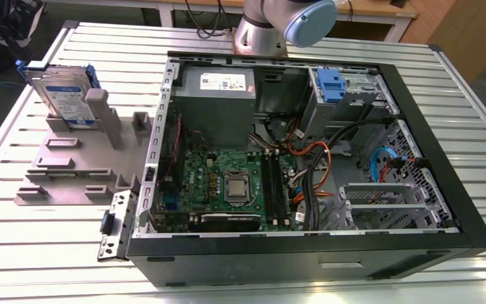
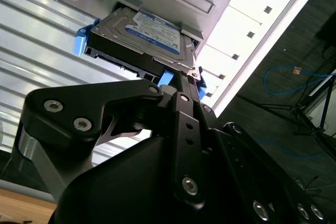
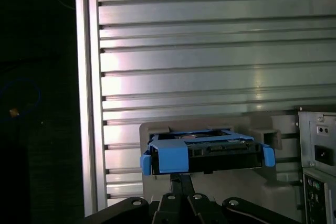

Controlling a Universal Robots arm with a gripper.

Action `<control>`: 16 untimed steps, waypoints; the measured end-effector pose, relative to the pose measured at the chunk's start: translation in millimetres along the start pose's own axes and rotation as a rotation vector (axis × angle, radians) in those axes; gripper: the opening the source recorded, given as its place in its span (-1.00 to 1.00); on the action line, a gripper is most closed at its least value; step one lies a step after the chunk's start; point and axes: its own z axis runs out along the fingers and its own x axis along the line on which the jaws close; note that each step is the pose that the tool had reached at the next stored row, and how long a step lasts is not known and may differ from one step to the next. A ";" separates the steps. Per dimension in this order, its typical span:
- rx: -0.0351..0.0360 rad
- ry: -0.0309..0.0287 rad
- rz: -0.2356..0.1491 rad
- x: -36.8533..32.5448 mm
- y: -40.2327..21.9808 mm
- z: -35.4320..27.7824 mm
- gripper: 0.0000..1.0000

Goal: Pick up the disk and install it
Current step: 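Pick up the disk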

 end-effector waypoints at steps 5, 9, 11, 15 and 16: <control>-0.0002 0.0006 -0.014 0.0 0.0 0.0 -0.79; -0.0005 0.0010 -0.024 0.0 0.0 0.0 -0.79; -0.0007 0.0012 -0.030 0.0 0.0 0.0 -0.79; -0.0009 0.0017 -0.041 0.0 0.0 0.0 -0.79; -0.0009 0.0019 -0.044 0.0 0.0 0.0 -0.79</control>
